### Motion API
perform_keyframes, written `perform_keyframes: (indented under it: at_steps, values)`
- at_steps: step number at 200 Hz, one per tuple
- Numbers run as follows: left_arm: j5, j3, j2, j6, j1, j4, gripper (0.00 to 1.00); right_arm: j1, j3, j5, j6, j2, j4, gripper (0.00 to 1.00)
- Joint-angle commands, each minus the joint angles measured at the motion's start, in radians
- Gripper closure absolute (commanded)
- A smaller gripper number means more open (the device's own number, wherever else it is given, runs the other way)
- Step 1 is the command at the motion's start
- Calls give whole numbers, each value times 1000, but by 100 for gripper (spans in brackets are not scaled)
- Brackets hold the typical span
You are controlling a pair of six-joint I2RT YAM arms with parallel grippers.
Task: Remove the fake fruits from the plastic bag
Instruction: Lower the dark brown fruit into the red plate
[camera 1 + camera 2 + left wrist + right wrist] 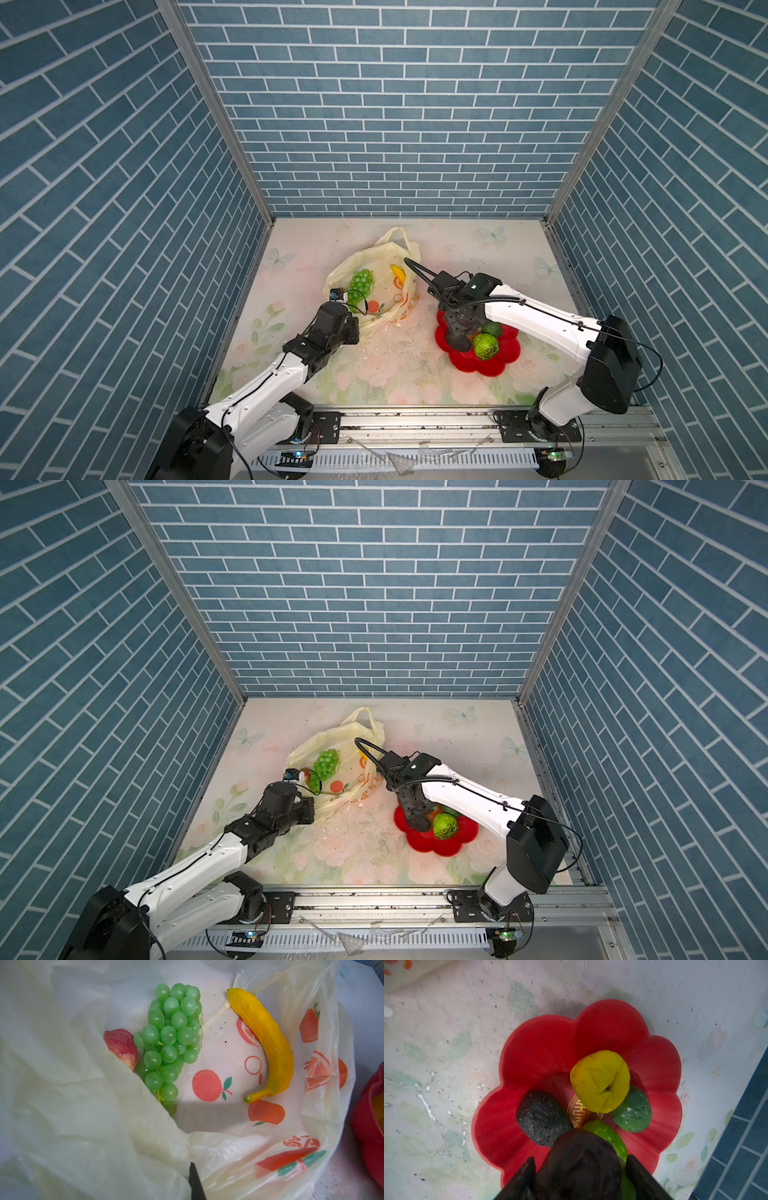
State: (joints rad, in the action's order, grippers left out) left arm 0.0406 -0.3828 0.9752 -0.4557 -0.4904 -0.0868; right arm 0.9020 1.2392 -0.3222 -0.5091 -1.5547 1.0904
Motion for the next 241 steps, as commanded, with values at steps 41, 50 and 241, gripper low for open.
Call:
perform_keyframes:
  at_steps: [41,50,241]
  values:
    - [9,18,-11,5,1,13,99,-13,-37,-56,-49,-42,46,33]
    - [10,18,-12,5,3,13,99,-18,-38,-61,-48,-50,48,33]
    - [15,21,-12,6,3,16,99,-35,-4,-164,-40,-196,83,31]
